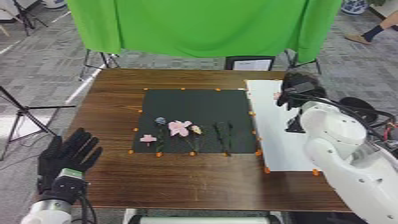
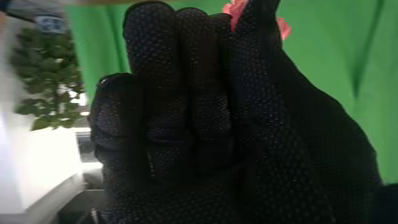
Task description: Arrange flowers
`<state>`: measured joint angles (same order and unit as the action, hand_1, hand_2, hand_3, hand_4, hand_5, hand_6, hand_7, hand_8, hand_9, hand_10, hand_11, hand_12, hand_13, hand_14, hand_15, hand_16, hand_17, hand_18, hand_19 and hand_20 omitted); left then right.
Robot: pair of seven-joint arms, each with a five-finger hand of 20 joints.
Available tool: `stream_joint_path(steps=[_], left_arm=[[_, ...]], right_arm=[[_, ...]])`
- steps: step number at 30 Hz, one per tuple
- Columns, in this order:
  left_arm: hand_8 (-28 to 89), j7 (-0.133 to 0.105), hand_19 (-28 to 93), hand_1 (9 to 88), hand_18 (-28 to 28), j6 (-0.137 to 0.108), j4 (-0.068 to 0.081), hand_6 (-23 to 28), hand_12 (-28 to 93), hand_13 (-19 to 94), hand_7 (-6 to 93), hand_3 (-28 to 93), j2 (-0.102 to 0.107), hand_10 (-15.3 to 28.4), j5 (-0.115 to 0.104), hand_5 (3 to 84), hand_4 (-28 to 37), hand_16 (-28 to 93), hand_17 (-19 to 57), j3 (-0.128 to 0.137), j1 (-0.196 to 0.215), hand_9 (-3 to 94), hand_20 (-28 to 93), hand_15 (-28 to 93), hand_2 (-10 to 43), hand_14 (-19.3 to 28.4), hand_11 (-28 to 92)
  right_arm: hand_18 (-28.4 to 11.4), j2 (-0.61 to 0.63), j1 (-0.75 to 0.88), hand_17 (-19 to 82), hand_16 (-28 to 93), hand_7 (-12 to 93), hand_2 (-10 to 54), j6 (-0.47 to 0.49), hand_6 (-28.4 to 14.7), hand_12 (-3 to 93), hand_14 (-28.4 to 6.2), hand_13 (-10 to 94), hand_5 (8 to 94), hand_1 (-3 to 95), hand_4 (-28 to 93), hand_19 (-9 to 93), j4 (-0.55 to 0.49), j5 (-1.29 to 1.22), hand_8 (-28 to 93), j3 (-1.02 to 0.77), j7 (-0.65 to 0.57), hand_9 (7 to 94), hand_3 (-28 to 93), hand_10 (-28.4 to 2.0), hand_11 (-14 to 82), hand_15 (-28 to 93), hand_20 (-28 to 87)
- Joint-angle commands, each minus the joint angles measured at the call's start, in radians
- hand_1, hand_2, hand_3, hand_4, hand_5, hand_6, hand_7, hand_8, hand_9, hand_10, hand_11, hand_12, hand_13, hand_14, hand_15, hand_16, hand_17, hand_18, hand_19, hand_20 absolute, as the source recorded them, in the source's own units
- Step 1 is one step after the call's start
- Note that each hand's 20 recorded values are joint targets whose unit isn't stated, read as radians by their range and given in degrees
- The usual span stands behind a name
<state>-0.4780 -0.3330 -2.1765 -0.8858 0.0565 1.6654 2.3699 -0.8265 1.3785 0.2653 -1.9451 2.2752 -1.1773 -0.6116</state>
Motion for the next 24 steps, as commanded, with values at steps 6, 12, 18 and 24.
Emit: stream_joint_path(steps=[6, 12, 18, 24], left_arm=[[-9, -0.002, 44, 24.7, 17.0, 0.011, -0.007, 10.3, 12, 27, 17.2, 71, 0.004, 16.2, -0.002, 47.1, -28.3, -9, -6.8, 0.008, 0.009, 38.9, 12, 45, 19.1, 16.7, 26], [-9, 0.008, 44, 24.8, 17.0, 0.006, -0.003, 10.2, 12, 27, 17.3, 71, 0.008, 16.2, -0.006, 47.1, -28.3, -9, -6.8, -0.006, -0.007, 39.0, 12, 45, 19.1, 16.7, 26], [-9, 0.010, 44, 24.8, 16.9, 0.007, -0.003, 10.2, 12, 27, 17.4, 71, 0.009, 16.2, -0.008, 47.2, -28.3, -9, -6.8, -0.007, -0.010, 39.0, 12, 45, 19.2, 16.6, 26], [-9, 0.006, 44, 24.8, 17.0, 0.005, -0.005, 10.2, 12, 27, 17.4, 71, 0.008, 16.2, -0.013, 47.2, -28.3, -9, -6.8, 0.003, 0.000, 39.1, 12, 45, 19.2, 16.6, 26]], right_arm=[[-18.8, -0.155, -0.112, 41, 33, 29, -6.9, 0.111, 0.1, 32.2, -7.2, 76, 76.2, 55.6, -28, 83, 0.011, 0.002, 4, 0.202, 0.136, 85.0, 68, -10.1, 13.8, 34, 32], [-19.1, -0.188, -0.143, 41, 33, 29, -7.0, 0.120, 0.1, 32.1, -7.4, 76, 76.2, 55.5, -28, 83, 0.073, 0.049, 4, 0.264, 0.147, 84.9, 69, -10.0, 13.7, 34, 32], [-19.3, -0.214, -0.164, 40, 33, 29, -7.3, 0.192, 0.1, 32.4, -7.4, 75, 76.2, 55.5, -28, 83, 0.121, 0.068, 3, 0.283, 0.140, 84.9, 69, -10.1, 13.5, 34, 32], [-19.5, -0.205, -0.165, 40, 33, 29, -7.1, 0.203, -0.1, 32.4, -7.5, 75, 75.9, 55.6, -28, 83, 0.121, 0.069, 3, 0.284, 0.123, 84.4, 68, -10.2, 13.4, 34, 32]])
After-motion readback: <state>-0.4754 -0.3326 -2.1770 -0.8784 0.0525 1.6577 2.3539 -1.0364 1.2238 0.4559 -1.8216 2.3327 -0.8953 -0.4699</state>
